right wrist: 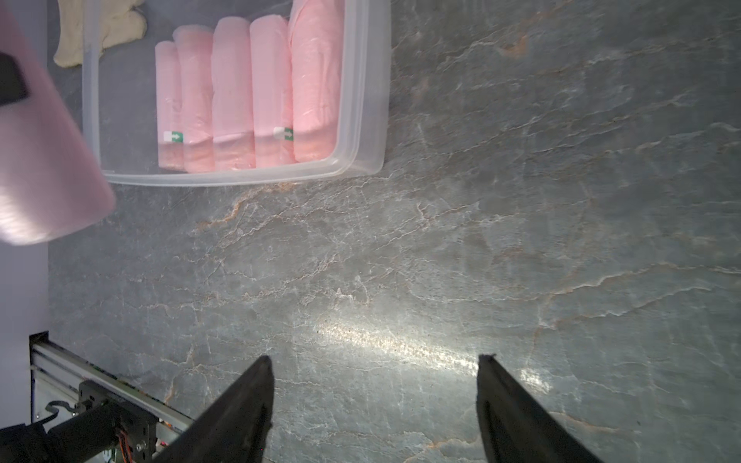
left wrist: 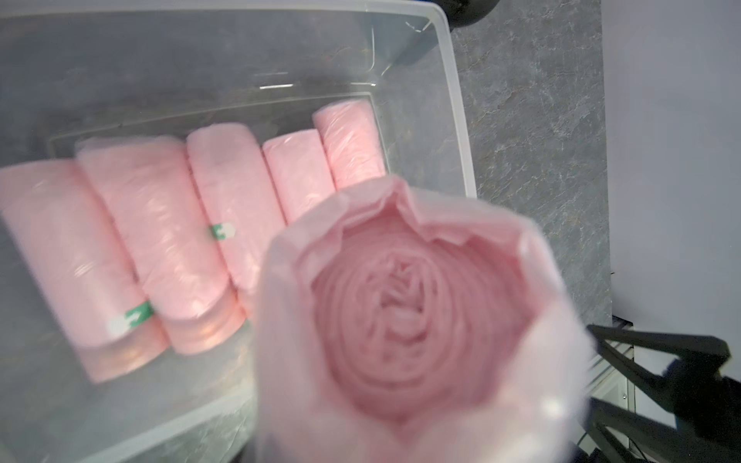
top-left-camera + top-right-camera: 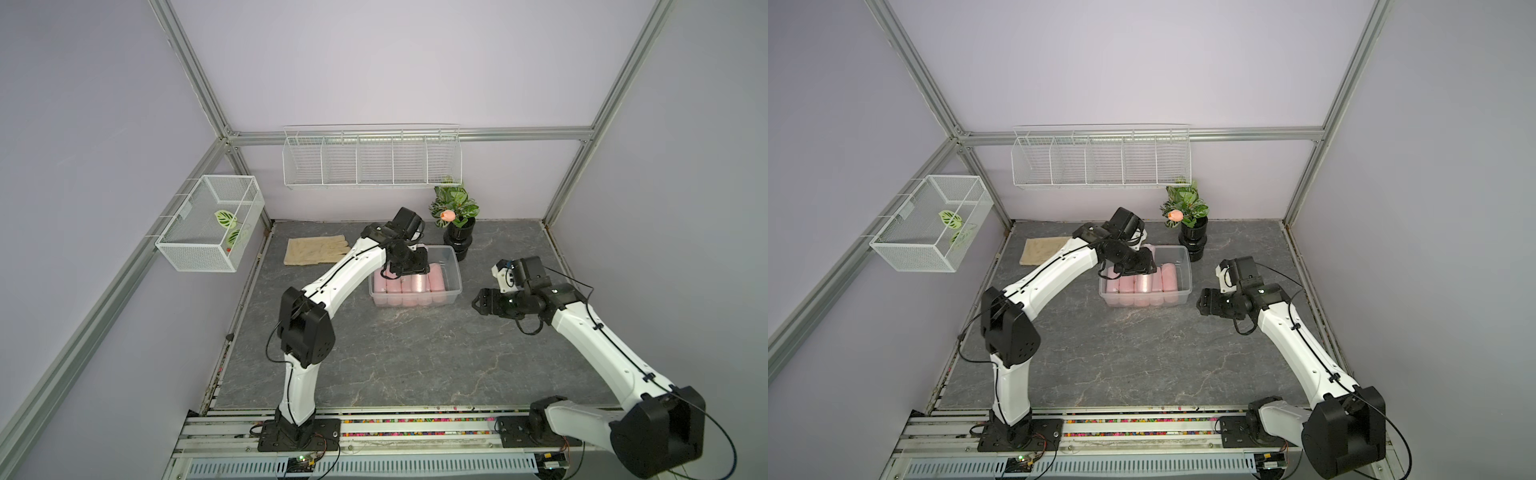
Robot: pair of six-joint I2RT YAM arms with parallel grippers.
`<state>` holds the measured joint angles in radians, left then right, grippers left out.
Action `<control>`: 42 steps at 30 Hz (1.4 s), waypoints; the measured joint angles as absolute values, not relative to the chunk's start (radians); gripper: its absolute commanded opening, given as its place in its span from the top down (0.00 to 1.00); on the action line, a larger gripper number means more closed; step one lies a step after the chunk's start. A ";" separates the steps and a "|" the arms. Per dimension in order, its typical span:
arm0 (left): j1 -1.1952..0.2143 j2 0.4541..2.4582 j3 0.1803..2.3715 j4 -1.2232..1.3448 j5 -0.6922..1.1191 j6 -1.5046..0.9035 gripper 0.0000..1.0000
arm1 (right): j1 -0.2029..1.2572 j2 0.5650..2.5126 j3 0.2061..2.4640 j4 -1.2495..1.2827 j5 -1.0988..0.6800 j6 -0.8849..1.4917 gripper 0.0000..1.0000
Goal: Put the roll of trash bags into the storage box
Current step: Pick up the roll of trash bags from the center of the board, then place the roll of trash bags in the storage box.
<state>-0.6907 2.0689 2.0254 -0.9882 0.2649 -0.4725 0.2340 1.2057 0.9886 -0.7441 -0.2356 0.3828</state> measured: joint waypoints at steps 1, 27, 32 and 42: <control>-0.688 2.113 2.072 -0.986 0.278 -0.467 0.51 | 0.223 1.200 0.989 -0.745 -0.234 0.385 0.19; -0.669 2.531 2.394 -0.805 0.602 -0.599 0.48 | 0.183 1.188 0.988 -0.777 -0.229 0.388 0.19; -0.669 2.536 2.384 -0.780 0.612 -0.632 0.44 | 0.183 1.188 0.984 -0.778 -0.229 0.388 0.19; -0.669 2.539 2.350 -0.767 0.619 -0.648 0.46 | 0.183 1.191 0.983 -0.778 -0.229 0.388 0.19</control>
<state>-0.6685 2.5393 2.3501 -0.7670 0.6186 -0.6479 0.1825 1.1908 0.9829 -0.7780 -0.2291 0.3882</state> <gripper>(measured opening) 0.567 0.808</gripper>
